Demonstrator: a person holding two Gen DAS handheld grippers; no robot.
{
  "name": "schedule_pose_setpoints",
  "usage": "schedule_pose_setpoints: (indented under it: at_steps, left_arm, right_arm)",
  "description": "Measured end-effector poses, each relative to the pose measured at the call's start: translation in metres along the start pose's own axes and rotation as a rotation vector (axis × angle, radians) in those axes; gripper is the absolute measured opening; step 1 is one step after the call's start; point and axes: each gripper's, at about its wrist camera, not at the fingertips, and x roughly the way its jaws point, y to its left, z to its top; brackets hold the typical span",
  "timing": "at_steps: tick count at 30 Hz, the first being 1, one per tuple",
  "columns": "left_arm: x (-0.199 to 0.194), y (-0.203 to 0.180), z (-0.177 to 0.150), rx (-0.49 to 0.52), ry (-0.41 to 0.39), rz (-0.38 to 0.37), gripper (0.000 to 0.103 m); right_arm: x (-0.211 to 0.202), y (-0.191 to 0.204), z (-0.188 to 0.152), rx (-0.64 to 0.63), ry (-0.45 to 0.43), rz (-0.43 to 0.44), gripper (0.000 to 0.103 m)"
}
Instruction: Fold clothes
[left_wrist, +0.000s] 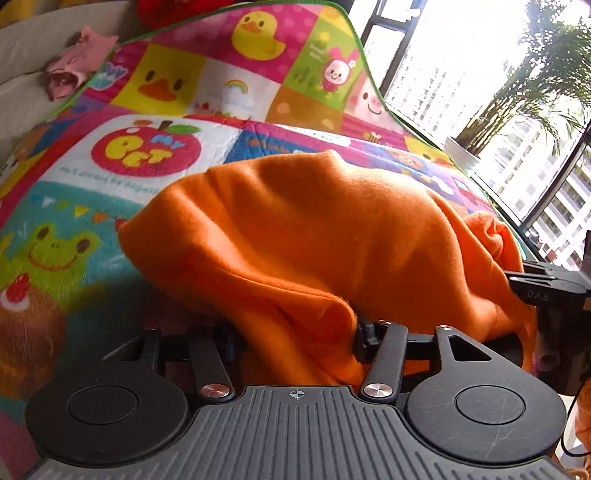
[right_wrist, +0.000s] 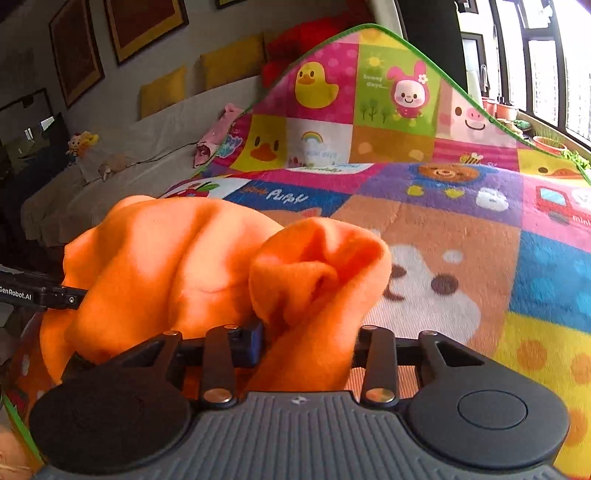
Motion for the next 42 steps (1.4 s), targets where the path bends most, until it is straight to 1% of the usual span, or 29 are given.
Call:
schedule_pose_setpoints:
  at_steps: [1,3,5,6,8,10,11,12,14,15,16,19,22,23,24,25,26,27,28,30,31,33,35,36,37,38,39,42]
  left_arm:
    - [0.003,0.002,0.009,0.001,-0.018,0.001,0.047]
    - [0.008,0.005,0.026,0.003,-0.057,0.002,0.044]
    - [0.012,0.008,0.041,0.011,-0.095,0.002,0.043]
    - [0.016,0.008,0.043,0.019,-0.096,0.009,0.043]
    - [0.026,0.009,0.044,0.034,-0.085,0.025,0.043]
    - [0.032,0.011,0.04,0.048,-0.069,0.031,0.045]
    - [0.031,0.012,0.034,0.053,-0.059,0.026,0.046]
    - [0.03,0.013,0.029,0.058,-0.048,0.021,0.05]
    - [0.013,0.017,0.026,0.044,-0.058,0.008,0.052]
    - [0.004,0.02,0.025,0.035,-0.066,0.001,0.053]
    - [-0.007,0.02,0.026,0.026,-0.087,0.003,0.053]
    - [-0.043,0.009,0.039,0.046,-0.227,0.01,0.053]
    - [-0.056,-0.011,0.06,0.078,-0.333,-0.054,0.057]
    - [-0.051,-0.018,0.067,0.081,-0.336,-0.106,0.057]
    - [-0.04,-0.025,0.072,0.076,-0.311,-0.164,0.057]
    - [-0.026,-0.031,0.074,0.072,-0.276,-0.199,0.057]
    - [-0.006,-0.038,0.073,0.077,-0.225,-0.2,0.057]
    - [0.015,-0.045,0.07,0.085,-0.169,-0.193,0.054]
    - [0.036,-0.049,0.064,0.09,-0.113,-0.173,0.052]
    - [0.072,-0.049,0.05,0.075,-0.013,-0.137,0.052]
    - [0.082,-0.048,0.044,0.071,-0.001,-0.134,0.052]
    - [0.082,-0.049,0.037,0.095,-0.025,-0.133,0.054]
    - [0.08,-0.049,0.037,0.09,-0.015,-0.14,0.054]
    - [0.079,-0.048,0.038,0.087,-0.009,-0.144,0.054]
    - [0.078,-0.048,0.037,0.086,-0.008,-0.146,0.054]
    - [0.078,-0.048,0.036,0.087,-0.009,-0.145,0.054]
    - [0.078,-0.048,0.035,0.089,-0.011,-0.144,0.054]
    - [0.073,-0.049,0.032,0.101,-0.014,-0.138,0.054]
  right_arm:
    - [0.004,-0.002,0.009,-0.005,-0.017,-0.009,0.031]
    - [0.012,-0.006,0.029,-0.015,-0.052,-0.031,0.03]
    - [0.021,-0.013,0.049,-0.025,-0.081,-0.061,0.03]
    - [0.026,-0.016,0.058,-0.03,-0.095,-0.075,0.03]
    - [0.04,-0.023,0.067,-0.053,-0.087,-0.121,0.03]
    - [0.056,-0.028,0.064,-0.073,-0.028,-0.146,0.03]
    - [0.063,-0.03,0.059,-0.087,0.003,-0.161,0.032]
    - [0.065,-0.031,0.053,-0.107,0.018,-0.176,0.034]
    - [0.06,-0.03,0.043,-0.152,0.004,-0.197,0.043]
    - [0.056,-0.03,0.039,-0.17,0.0,-0.208,0.043]
    - [0.053,-0.03,0.038,-0.176,0.001,-0.21,0.044]
    - [0.052,-0.03,0.033,-0.179,0.007,-0.208,0.044]
    - [0.053,-0.027,0.03,-0.178,-0.001,-0.219,0.043]
    - [0.053,-0.027,0.03,-0.177,-0.003,-0.222,0.044]
    - [0.052,-0.026,0.031,-0.176,-0.004,-0.225,0.044]
    - [0.048,-0.026,0.033,-0.179,-0.01,-0.229,0.044]
    - [0.043,-0.025,0.036,-0.183,-0.019,-0.234,0.044]
    - [0.037,-0.022,0.04,-0.192,-0.038,-0.242,0.044]
    - [0.028,-0.017,0.043,-0.213,-0.073,-0.256,0.045]
    - [0.009,-0.004,0.05,-0.262,-0.152,-0.284,0.046]
    - [0.001,0.002,0.054,-0.27,-0.188,-0.272,0.046]
    - [-0.013,0.014,0.063,-0.272,-0.255,-0.225,0.046]
    - [-0.027,0.027,0.072,-0.273,-0.323,-0.177,0.046]
    - [-0.027,0.027,0.076,-0.228,-0.312,-0.109,0.046]
    - [-0.021,0.025,0.08,-0.154,-0.267,-0.011,0.046]
    - [-0.009,0.024,0.08,-0.09,-0.218,0.061,0.046]
    - [0.005,0.024,0.076,-0.058,-0.172,0.089,0.046]
    - [0.049,0.024,0.051,-0.039,-0.039,0.047,0.046]
